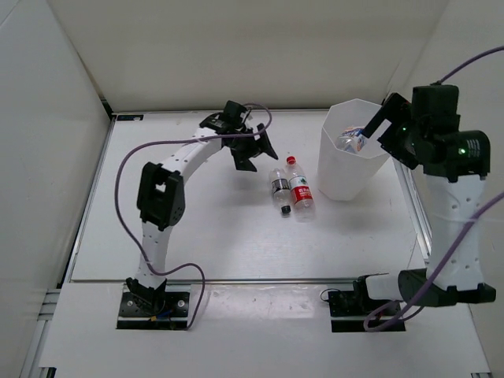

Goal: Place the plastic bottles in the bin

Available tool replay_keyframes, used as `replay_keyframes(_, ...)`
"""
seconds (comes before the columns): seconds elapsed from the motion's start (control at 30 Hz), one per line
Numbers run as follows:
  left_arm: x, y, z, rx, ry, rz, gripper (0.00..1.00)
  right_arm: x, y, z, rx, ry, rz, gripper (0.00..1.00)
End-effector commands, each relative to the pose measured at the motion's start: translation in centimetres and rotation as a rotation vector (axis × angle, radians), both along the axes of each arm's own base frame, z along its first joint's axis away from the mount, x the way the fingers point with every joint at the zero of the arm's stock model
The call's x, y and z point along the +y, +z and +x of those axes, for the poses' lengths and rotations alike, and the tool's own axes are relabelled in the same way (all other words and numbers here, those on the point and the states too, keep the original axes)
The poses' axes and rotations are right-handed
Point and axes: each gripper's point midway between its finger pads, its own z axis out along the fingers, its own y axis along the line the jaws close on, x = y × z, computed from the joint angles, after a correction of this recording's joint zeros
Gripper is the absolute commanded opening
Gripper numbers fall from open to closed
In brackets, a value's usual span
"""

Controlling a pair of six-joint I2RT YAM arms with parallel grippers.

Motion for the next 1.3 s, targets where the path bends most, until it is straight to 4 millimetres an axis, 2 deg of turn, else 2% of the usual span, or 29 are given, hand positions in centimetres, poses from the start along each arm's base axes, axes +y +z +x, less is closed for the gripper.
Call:
replay_keyframes(0.0, -4.2, 1.1, -1.5, -0.013, -0.119, -0.048, 1.0, 1.7, -2.5, 0.0, 0.118, 0.095, 0.032, 1.0)
replay_keyframes(0.13, -5.8, -1.9, -1.6, 0.023, -0.155, -0.032, 1.0, 1.4, -2.6, -0.2, 0.118, 0.09, 0.026, 1.0)
replay_keyframes(0.3, -5.3, -6.2, -2.6, 0.102, -0.174, 0.013, 1.0, 0.9, -2.6, 0.2, 0.123, 0.067, 0.005, 1.0)
replay_keyframes(0.33, -5.2, -6.2, -2.6, 0.095, -0.182, 0.015, 1.0, 0.7, -2.6, 0.3, 0.123, 0.059, -0.002, 1.0)
replay_keyframes(0.43, -5.6, -8.5, -4.2, 0.155, -0.22, 0.031, 1.0, 0.7, -2.9, 0.3, 0.133, 0.059, -0.003, 1.0)
replay_keyframes(0.47, -5.6, -8.8, -4.6, 0.164, -0.234, 0.028, 0.98, 0.5, -3.3, 0.3, 0.145, 0.05, -0.012, 1.0)
replay_keyframes(0.53, -5.4, -9.8, -5.7, 0.191, -0.251, 0.048, 0.87, 0.4, -3.7, 0.3, 0.157, 0.049, -0.014, 1.0)
replay_keyframes(0.6, -4.7, -10.7, -6.4, 0.211, -0.253, 0.073, 0.82, 0.3, -4.0, 0.3, 0.165, 0.043, -0.021, 1.0)
replay_keyframes(0.83, -3.1, -10.8, -7.3, 0.192, -0.261, 0.133, 0.68, 0.5, -3.7, 0.3, 0.157, 0.043, -0.007, 1.0)
replay_keyframes(0.87, -2.9, -9.8, -7.2, 0.169, -0.264, 0.136, 0.6, 0.5, -3.9, 0.5, 0.167, 0.044, 0.002, 1.0)
replay_keyframes(0.93, -2.2, -8.9, -6.8, 0.138, -0.248, 0.179, 0.55, 0.5, -4.2, 0.5, 0.177, 0.046, 0.012, 1.0)
replay_keyframes(1.03, -1.3, -4.2, -4.4, 0.002, -0.186, 0.201, 0.44, 0.1, -4.2, 0.3, 0.177, 0.028, 0.031, 1.0)
replay_keyframes(1.1, -0.7, 1.0, -2.5, -0.102, -0.112, 0.181, 0.38, -0.4, -4.0, -0.1, 0.173, 0.002, 0.049, 1.0)
replay_keyframes(1.13, 0.3, 2.8, -0.7, -0.173, -0.044, 0.21, 0.38, -0.6, -4.0, -0.6, 0.176, -0.016, 0.06, 1.0)
replay_keyframes(1.17, 0.2, 6.9, 0.7, -0.266, 0.003, 0.186, 0.41, -1.0, -4.5, -0.9, 0.188, -0.032, 0.061, 1.0)
replay_keyframes(1.27, 0.2, 13.7, 3.1, -0.456, 0.085, 0.131, 0.43, -2.1, -4.6, -1.5, 0.182, -0.099, 0.073, 1.0)
